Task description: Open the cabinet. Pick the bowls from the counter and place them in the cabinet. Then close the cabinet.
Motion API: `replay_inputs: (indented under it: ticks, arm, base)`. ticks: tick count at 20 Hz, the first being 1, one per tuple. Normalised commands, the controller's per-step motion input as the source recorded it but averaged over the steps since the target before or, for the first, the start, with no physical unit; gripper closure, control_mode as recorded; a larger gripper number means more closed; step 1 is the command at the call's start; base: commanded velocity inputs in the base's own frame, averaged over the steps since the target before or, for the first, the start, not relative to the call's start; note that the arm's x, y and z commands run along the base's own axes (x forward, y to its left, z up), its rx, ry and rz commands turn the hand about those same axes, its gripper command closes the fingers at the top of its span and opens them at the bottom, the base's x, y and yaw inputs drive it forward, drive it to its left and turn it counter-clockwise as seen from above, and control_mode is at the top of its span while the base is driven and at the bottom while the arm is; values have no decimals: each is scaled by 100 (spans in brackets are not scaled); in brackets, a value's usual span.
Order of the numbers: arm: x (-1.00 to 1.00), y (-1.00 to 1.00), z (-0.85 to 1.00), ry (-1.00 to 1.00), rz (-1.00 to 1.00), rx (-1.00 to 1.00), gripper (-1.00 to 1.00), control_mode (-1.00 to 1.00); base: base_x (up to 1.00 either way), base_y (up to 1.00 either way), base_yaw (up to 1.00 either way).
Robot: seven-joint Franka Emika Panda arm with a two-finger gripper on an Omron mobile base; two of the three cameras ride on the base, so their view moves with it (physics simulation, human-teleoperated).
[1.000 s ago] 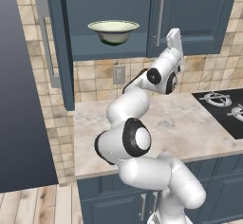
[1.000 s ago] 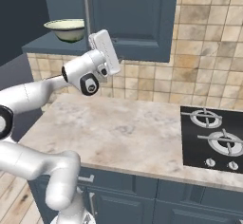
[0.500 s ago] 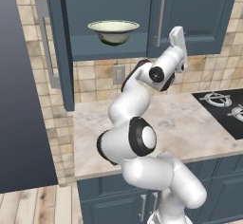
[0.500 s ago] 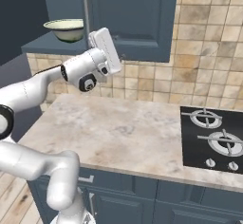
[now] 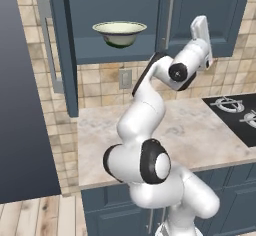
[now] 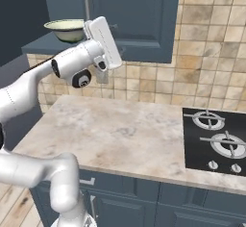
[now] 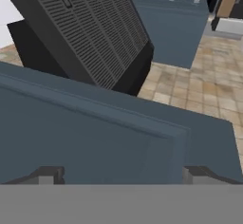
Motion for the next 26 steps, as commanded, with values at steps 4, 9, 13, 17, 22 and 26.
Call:
replay_inputs:
  ticks: [4, 9, 13, 17, 22, 26]
  arm:
    - [-86, 12, 23, 1, 0, 0, -100, -100]
    - [-100, 35, 3, 0, 0, 8, -100, -100]
    - [-100, 54, 0, 0, -1, 22, -100, -100]
    - [-88, 44, 6, 1, 0, 19, -100, -100]
    - [-73, 48, 12, 4, 0, 20, -100, -100]
    - [-64, 51, 0, -3, 0, 5, -100, -100]
  base:
    - [0, 0, 0]
    - [0, 0, 0]
    - [0, 0, 0]
    - [0, 0, 0]
    - [0, 0, 0]
    - [0, 0, 0]
